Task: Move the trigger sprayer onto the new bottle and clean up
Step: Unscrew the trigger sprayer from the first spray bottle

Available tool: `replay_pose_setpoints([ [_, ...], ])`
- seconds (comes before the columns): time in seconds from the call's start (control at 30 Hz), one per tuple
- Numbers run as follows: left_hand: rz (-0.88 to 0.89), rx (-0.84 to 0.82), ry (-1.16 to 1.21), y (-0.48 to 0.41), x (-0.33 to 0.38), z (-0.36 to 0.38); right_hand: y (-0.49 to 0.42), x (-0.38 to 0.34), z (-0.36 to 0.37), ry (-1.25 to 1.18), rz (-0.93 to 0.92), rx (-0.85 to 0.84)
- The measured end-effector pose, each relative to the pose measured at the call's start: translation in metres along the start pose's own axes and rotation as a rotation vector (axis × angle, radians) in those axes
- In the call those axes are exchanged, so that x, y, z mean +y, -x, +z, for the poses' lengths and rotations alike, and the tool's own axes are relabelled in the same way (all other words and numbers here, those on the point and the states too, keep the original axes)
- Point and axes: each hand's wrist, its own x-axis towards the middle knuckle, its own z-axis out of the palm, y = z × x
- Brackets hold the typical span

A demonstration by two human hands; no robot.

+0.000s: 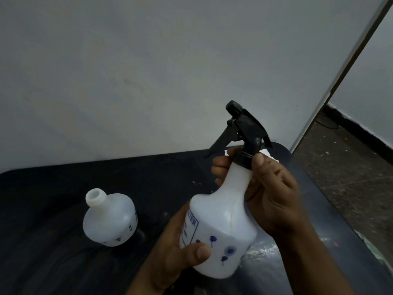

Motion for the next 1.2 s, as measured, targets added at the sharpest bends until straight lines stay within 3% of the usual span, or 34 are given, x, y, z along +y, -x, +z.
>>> replay_pose_setpoints([
  [0.13,0.019,0.036,0.094,-0.003,-0.001,0.004,0.001,0.001,-0.004,-0.184,0.032,-0.055],
  [0.23,0.019,0.063,0.127,-0.006,-0.001,0.008,-0.001,0.000,-0.004,-0.177,0.023,-0.039],
  [0.43,-0.022,0.132,0.126,-0.009,-0.007,0.009,-0.007,0.004,-0.002,-0.065,0.031,0.202],
  [0.53,-0.059,0.235,0.271,-0.011,-0.009,0.006,-0.007,0.007,-0.003,-0.089,0.025,0.241],
  [0.63,-0.118,0.184,0.505,-0.012,-0.002,0.002,-0.006,0.010,-0.002,-0.119,0.005,0.245],
  [0.77,-0.288,0.099,0.514,-0.014,0.000,-0.003,-0.007,0.012,0.001,-0.056,-0.005,0.322],
  [0.87,-0.182,0.237,0.361,-0.012,-0.005,-0.002,-0.008,0.010,-0.001,-0.004,0.001,0.444],
  [0.93,0.040,0.327,-0.106,-0.008,-0.005,0.003,-0.009,0.009,-0.004,0.046,-0.002,0.519],
  [1.03,0.098,0.379,-0.602,-0.010,-0.008,0.015,-0.009,0.011,-0.004,0.150,-0.014,0.551],
  [1.13,0.106,0.469,-0.612,-0.012,-0.010,0.023,-0.008,0.013,-0.001,0.196,-0.019,0.541],
  [1.2,0.090,0.445,-0.442,-0.012,-0.008,0.019,-0.008,0.011,-0.001,0.178,-0.025,0.516],
])
